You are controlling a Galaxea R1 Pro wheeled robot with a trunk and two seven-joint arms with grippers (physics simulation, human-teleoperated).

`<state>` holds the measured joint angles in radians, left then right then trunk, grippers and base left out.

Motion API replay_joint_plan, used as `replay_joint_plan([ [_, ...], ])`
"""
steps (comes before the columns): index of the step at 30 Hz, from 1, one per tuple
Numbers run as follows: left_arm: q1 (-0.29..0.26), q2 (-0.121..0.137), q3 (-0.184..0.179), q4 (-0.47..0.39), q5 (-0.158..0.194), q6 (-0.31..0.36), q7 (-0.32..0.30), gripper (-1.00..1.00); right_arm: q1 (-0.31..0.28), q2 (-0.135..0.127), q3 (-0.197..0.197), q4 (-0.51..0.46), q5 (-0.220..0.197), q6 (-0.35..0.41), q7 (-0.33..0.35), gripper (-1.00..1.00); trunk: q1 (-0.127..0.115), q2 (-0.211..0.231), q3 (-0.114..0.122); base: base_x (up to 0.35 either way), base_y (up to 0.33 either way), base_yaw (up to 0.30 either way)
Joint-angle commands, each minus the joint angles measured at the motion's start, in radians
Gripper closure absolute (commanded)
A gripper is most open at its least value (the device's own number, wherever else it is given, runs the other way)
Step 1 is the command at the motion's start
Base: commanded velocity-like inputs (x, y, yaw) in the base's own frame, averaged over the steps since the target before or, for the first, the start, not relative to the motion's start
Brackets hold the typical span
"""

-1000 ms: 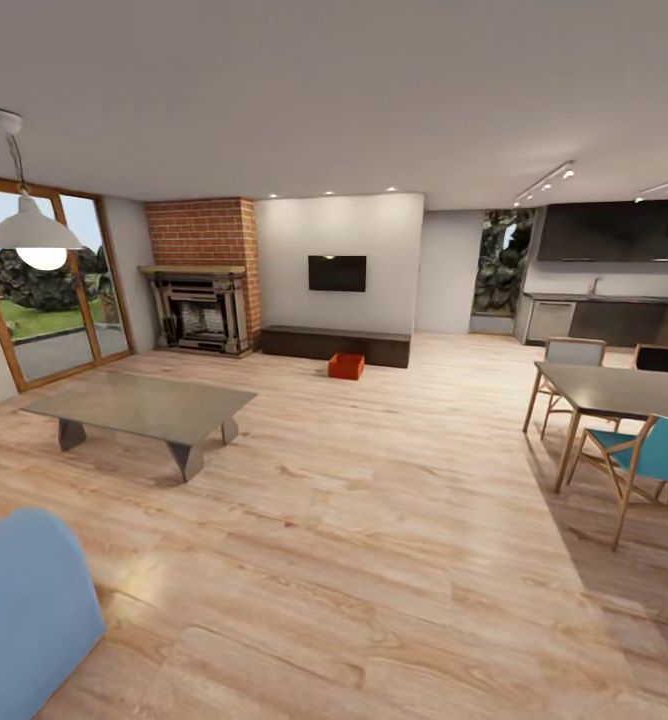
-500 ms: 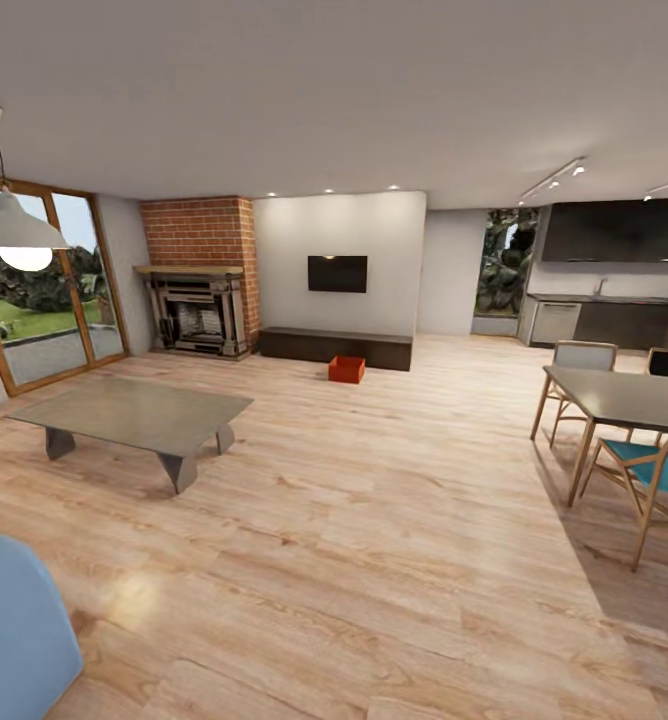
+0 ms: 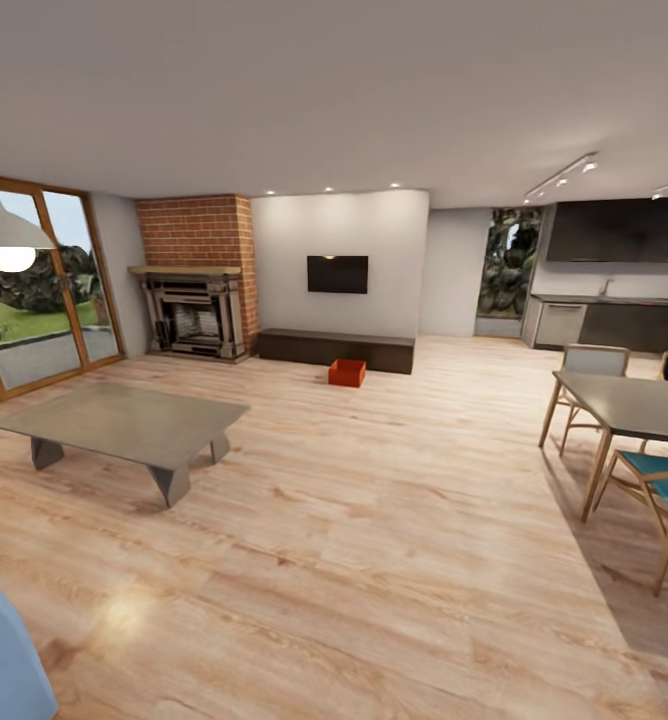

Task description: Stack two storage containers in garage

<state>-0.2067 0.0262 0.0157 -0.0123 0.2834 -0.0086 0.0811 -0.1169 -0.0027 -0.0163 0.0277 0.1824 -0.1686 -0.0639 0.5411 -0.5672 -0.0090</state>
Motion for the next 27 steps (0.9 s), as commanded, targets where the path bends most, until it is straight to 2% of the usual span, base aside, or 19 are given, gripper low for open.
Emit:
replay_joint_plan([
  [1, 0.000, 0.000, 0.001, 0.000, 0.003, -0.001, 0.002, -1.00, -0.001, 0.000, -0.002, 0.003, 0.009, -0.005, -0.005, -1.00, 0.001, -0.001, -0.001, 0.323, 0.000, 0.000],
  [27, 0.000, 0.000, 0.001, 0.000, 0.002, -0.001, 0.002, -1.00, -0.001, 0.000, -0.002, 0.003, 0.009, -0.005, -0.005, -1.00, 0.001, -0.001, -0.001, 0.323, 0.000, 0.000],
])
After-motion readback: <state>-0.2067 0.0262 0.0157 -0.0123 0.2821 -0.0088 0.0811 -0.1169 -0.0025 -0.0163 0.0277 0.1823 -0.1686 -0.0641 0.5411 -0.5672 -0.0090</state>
